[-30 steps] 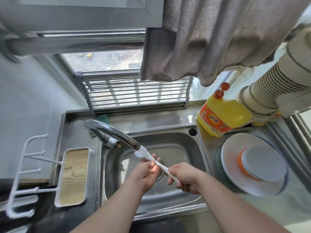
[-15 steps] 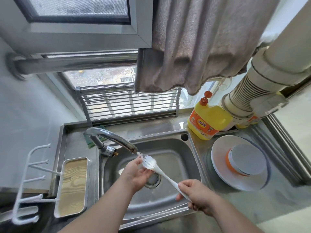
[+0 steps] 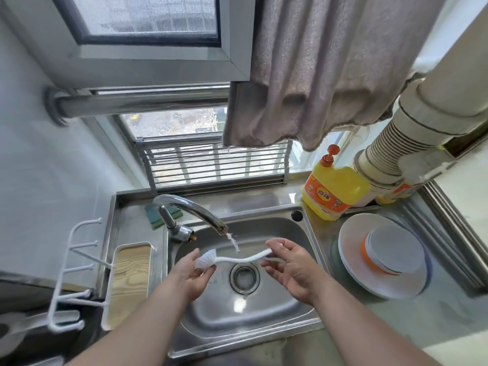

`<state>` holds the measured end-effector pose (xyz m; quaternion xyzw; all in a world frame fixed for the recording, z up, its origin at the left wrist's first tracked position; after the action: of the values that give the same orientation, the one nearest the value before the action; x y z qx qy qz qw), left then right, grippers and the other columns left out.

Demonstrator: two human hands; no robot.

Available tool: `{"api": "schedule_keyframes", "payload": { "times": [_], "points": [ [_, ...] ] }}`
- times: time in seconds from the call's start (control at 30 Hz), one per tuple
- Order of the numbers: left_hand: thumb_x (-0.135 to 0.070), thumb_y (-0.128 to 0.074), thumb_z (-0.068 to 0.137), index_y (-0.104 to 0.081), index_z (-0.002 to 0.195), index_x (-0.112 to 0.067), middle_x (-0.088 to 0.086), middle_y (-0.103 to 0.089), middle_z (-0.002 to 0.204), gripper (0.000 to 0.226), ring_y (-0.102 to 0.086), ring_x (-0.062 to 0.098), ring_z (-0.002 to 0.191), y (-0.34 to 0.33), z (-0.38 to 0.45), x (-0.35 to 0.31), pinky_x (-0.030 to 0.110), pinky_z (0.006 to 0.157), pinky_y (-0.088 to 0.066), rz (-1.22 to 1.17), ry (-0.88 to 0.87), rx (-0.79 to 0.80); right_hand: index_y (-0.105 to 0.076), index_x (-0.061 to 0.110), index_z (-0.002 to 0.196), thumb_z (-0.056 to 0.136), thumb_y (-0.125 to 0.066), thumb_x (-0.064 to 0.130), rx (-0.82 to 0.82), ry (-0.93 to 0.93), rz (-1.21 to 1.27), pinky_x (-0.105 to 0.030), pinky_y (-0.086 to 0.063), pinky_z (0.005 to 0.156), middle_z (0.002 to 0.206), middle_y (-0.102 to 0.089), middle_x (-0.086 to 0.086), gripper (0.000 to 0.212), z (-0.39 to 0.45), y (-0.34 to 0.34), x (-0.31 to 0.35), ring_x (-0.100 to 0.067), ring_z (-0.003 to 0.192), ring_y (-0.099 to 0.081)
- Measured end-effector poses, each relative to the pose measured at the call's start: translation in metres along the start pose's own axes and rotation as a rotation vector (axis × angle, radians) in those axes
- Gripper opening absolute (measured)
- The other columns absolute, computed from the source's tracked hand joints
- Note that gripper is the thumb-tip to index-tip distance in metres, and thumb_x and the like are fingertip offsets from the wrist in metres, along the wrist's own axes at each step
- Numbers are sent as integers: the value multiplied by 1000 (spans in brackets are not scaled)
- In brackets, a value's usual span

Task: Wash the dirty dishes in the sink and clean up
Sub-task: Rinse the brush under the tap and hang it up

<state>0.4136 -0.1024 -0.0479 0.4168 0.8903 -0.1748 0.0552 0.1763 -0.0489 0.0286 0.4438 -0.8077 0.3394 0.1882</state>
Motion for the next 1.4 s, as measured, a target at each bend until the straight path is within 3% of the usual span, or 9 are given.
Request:
{"api": "schedule_keyframes", "payload": {
  "times": [0.13, 0.27, 0.43, 0.53, 0.6, 0.77, 0.9, 1.17, 1.4],
  "points": [
    [-15, -62, 104, -55, 138, 8, 25, -61, 134, 42, -62, 34, 123, 20, 3, -4, 43, 96, -55, 43, -16, 4, -66, 7, 109, 95, -69, -2, -46, 101, -34, -27, -58, 68, 79, -67, -9, 17, 15, -19, 5, -20, 71, -66],
    [-15, -59, 106, -63, 121, -5, 23, -64, 107, 18, -66, 31, 93, 21, -11, 10, 39, 84, -60, 208, -22, 44, -62, 12, 100, 102, -64, 9, -235, 147, -29, -26, -53, 60, 70, -63, -6, 4, 30, -14, 5, -15, 62, -60],
    [-8, -46, 111, -54, 134, -20, 21, -64, 123, 27, -66, 33, 103, -10, -20, 29, 45, 101, -52, 240, -103, 136, -60, 19, 103, 106, -59, 19, -371, 117, 100, -23, -51, 52, 77, -60, -6, 3, 37, 19, 10, -14, 63, -58],
    [-3, -44, 110, -47, 150, -29, 20, -59, 141, 47, -67, 32, 102, -27, -21, 37, 41, 88, -56, 231, -154, 182, -61, 18, 110, 106, -59, 23, -404, 125, 156, -26, -51, 57, 78, -62, -7, 6, 38, 40, 16, -14, 64, -61],
    [-5, -49, 109, -51, 149, -27, 21, -62, 133, 45, -66, 30, 95, -31, -19, 39, 38, 82, -58, 241, -180, 178, -61, 18, 113, 106, -59, 24, -414, 117, 178, -27, -51, 60, 79, -63, -8, 9, 42, 49, 17, -15, 65, -61],
    [-9, -58, 106, -56, 140, -22, 22, -64, 129, 37, -65, 29, 96, -20, -21, 31, 38, 80, -59, 184, -195, 160, -59, 15, 109, 106, -60, 23, -393, 80, 188, -23, -52, 52, 79, -62, -8, 8, 53, 41, 11, -15, 66, -62],
    [-13, -61, 105, -57, 139, -22, 19, -63, 126, 36, -63, 30, 100, 5, -25, 13, 41, 93, -57, 114, -239, 102, -55, 15, 99, 106, -58, 19, -348, 47, 187, -23, -50, 48, 77, -60, -11, 9, 66, 7, -3, -17, 62, -59],
    [-20, -53, 109, -56, 130, -21, 13, -68, 106, 21, -66, 24, 84, 67, -35, -14, 29, 63, -61, -21, -301, -18, -55, 13, 100, 108, -55, 18, -253, -93, 114, -17, -46, 40, 83, -57, -9, 9, 79, -59, -42, -17, 61, -53],
    [-10, -55, 107, -54, 124, -8, 24, -62, 126, 17, -67, 26, 93, 68, -11, 4, 34, 71, -61, -19, -289, -44, -55, 14, 103, 106, -60, 25, -177, -152, -86, -26, -41, 49, 71, -56, -8, 12, 73, -37, -39, -17, 53, -50]
  ]
}}
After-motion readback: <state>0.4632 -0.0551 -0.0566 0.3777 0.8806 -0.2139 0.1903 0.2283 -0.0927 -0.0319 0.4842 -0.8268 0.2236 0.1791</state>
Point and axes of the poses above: each hand's wrist, its own z-axis towards the middle knuckle, its own y-axis out of the back of the hand, x = y × z, the point moved 4 cm from there along z, towards the middle knuckle
